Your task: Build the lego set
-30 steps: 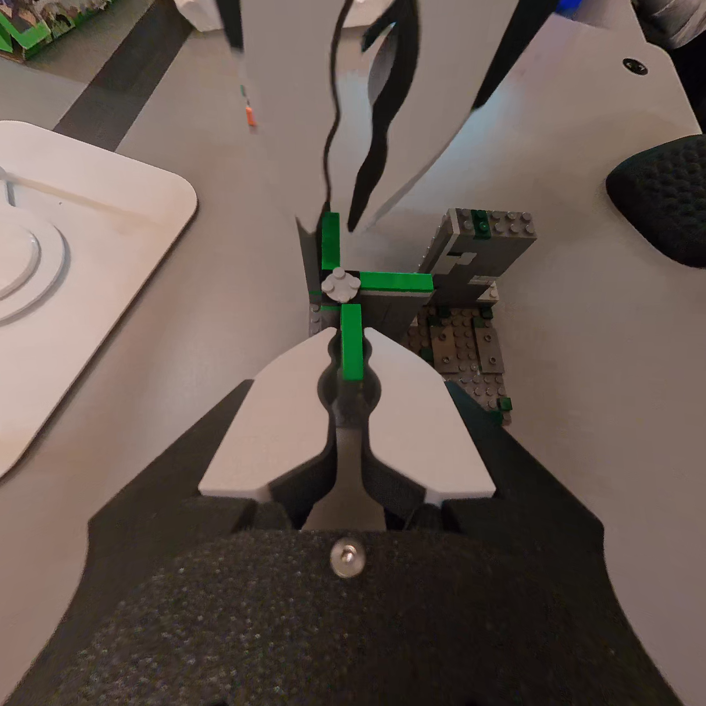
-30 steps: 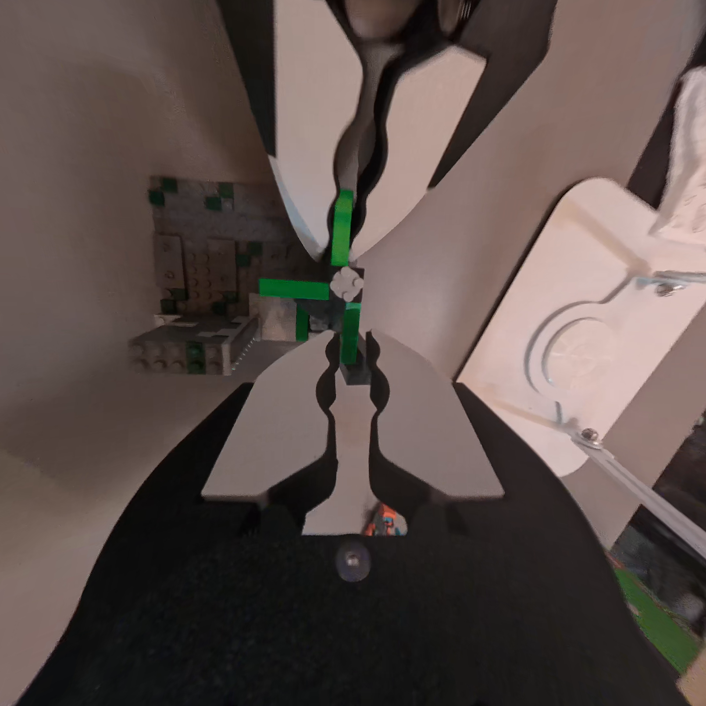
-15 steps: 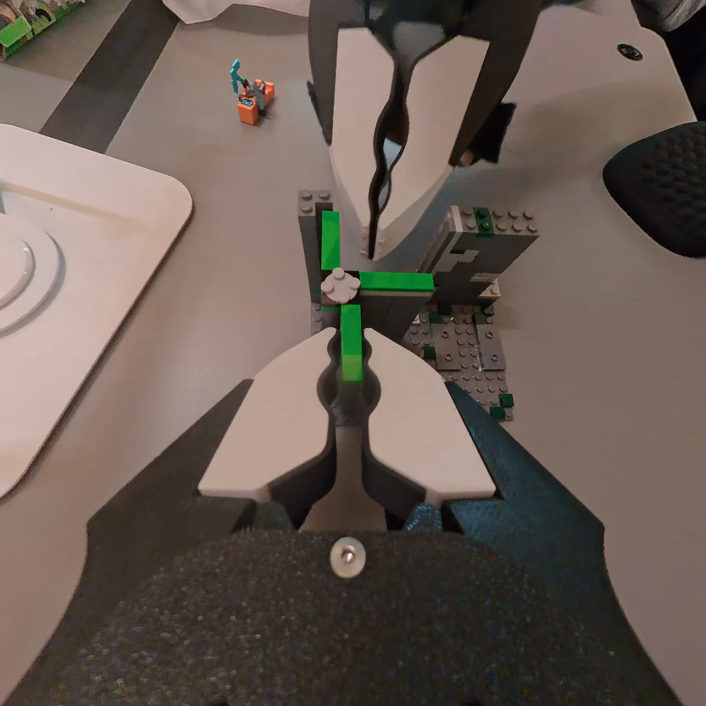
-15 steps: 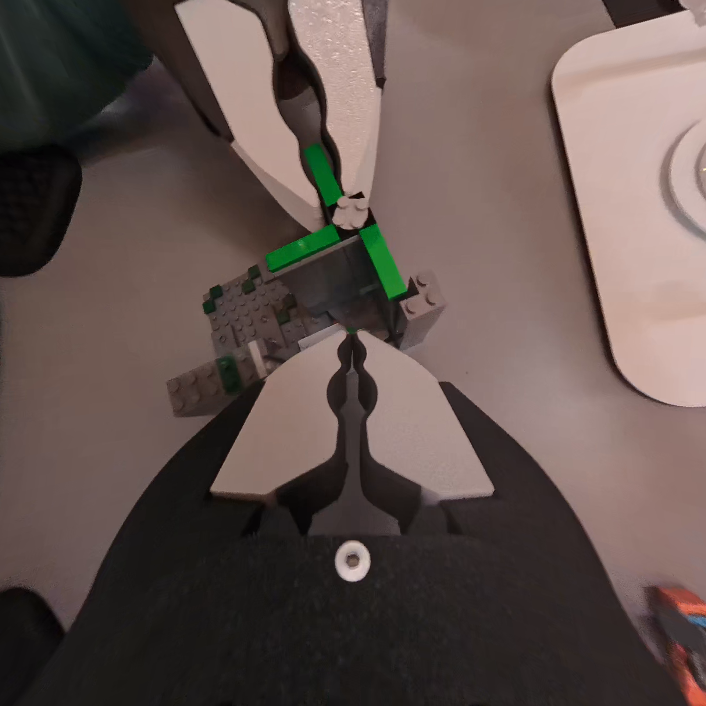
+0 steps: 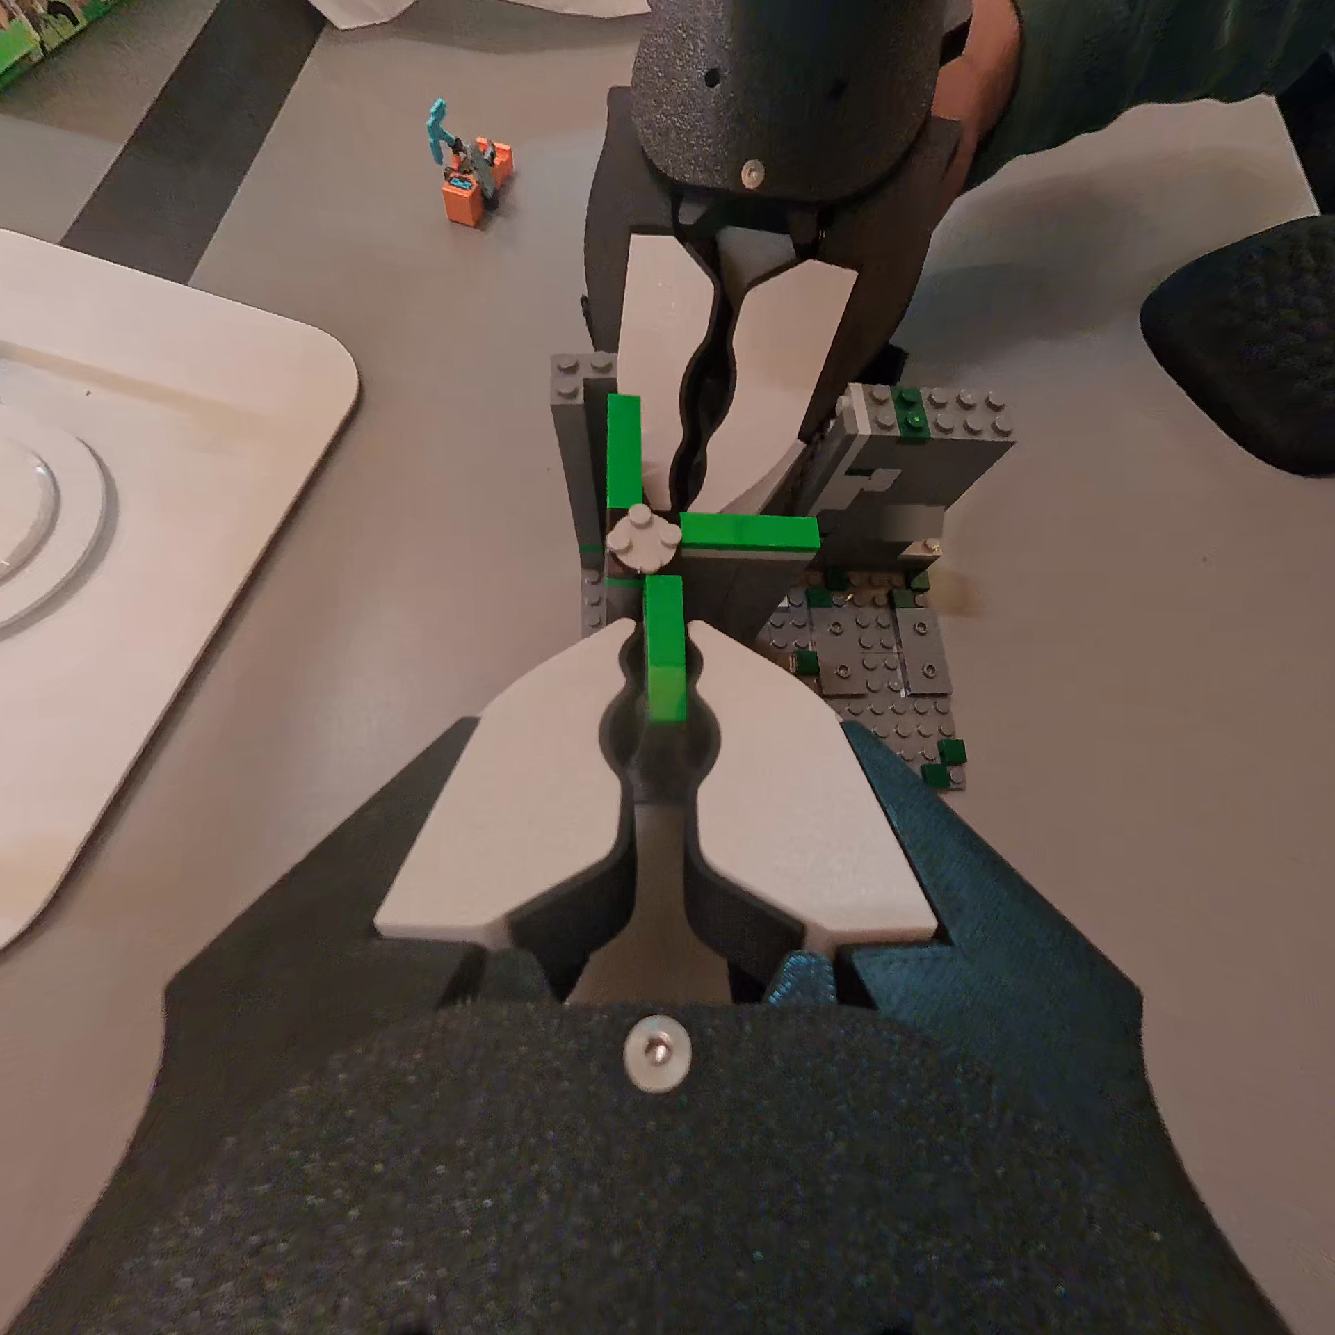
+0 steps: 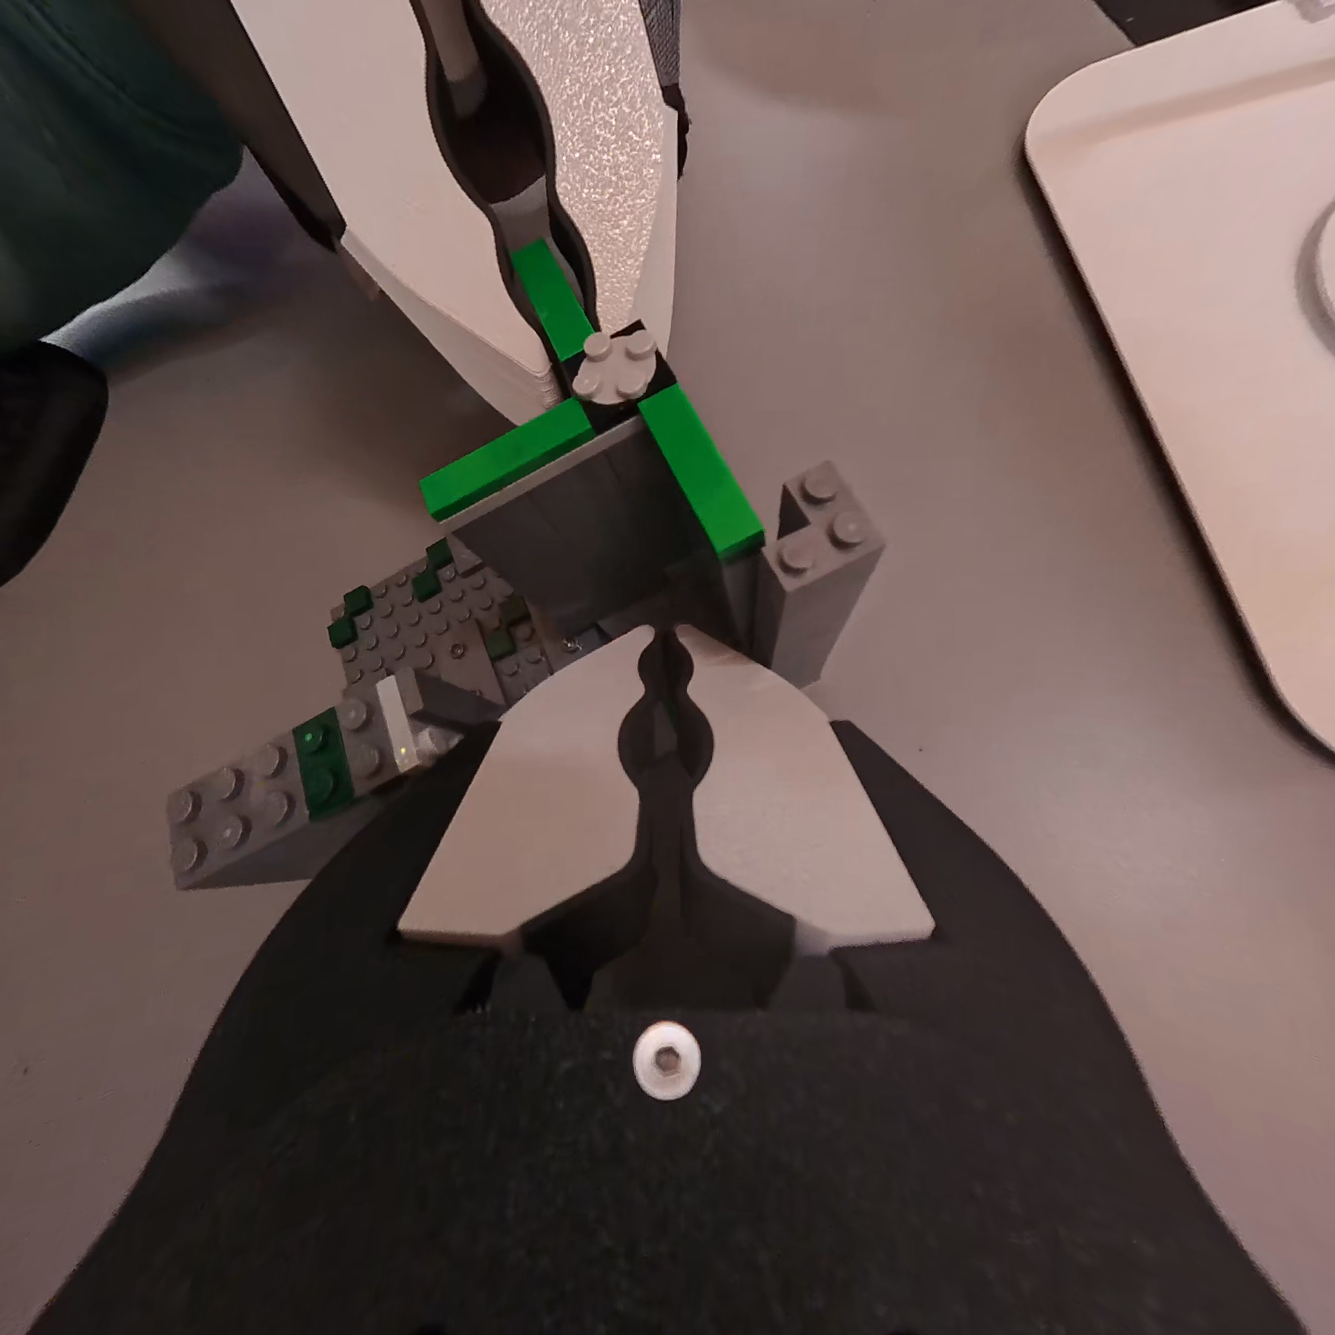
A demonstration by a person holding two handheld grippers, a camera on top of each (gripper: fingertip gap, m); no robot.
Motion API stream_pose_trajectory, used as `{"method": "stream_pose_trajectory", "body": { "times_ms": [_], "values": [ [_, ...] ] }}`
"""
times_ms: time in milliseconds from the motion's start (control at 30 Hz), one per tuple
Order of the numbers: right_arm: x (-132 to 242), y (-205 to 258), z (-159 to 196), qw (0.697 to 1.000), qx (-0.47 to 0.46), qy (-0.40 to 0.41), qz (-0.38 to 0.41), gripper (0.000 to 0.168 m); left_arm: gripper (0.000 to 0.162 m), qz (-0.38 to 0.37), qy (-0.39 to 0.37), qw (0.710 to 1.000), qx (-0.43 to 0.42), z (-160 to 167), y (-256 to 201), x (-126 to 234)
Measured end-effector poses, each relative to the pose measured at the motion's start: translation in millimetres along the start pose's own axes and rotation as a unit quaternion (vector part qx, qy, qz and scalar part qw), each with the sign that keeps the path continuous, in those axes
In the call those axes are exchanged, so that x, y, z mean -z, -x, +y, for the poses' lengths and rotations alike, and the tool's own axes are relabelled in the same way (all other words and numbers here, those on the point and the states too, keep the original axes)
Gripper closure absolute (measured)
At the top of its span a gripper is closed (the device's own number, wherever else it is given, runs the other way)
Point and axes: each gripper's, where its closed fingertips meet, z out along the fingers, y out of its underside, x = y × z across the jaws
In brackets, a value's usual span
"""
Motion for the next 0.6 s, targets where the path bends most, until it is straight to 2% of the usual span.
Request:
{"method": "stream_pose_trajectory", "body": {
  "times_ms": [400, 600],
  "values": [
    [-1.4, -2.4, 3.5, 0.997, -0.04, 0.068, 0.015, 0.168, 0.154, 0.007, -0.002, 1.0, 0.005, 0.3, 0.2, -0.1],
    [-1.8, -2.7, 4.6, 0.995, -0.031, 0.089, 0.018, 0.168, 0.154, 0.01, -0.004, 1.0, 0.008, 0.4, 0.0, 0.0]
  ]
}}
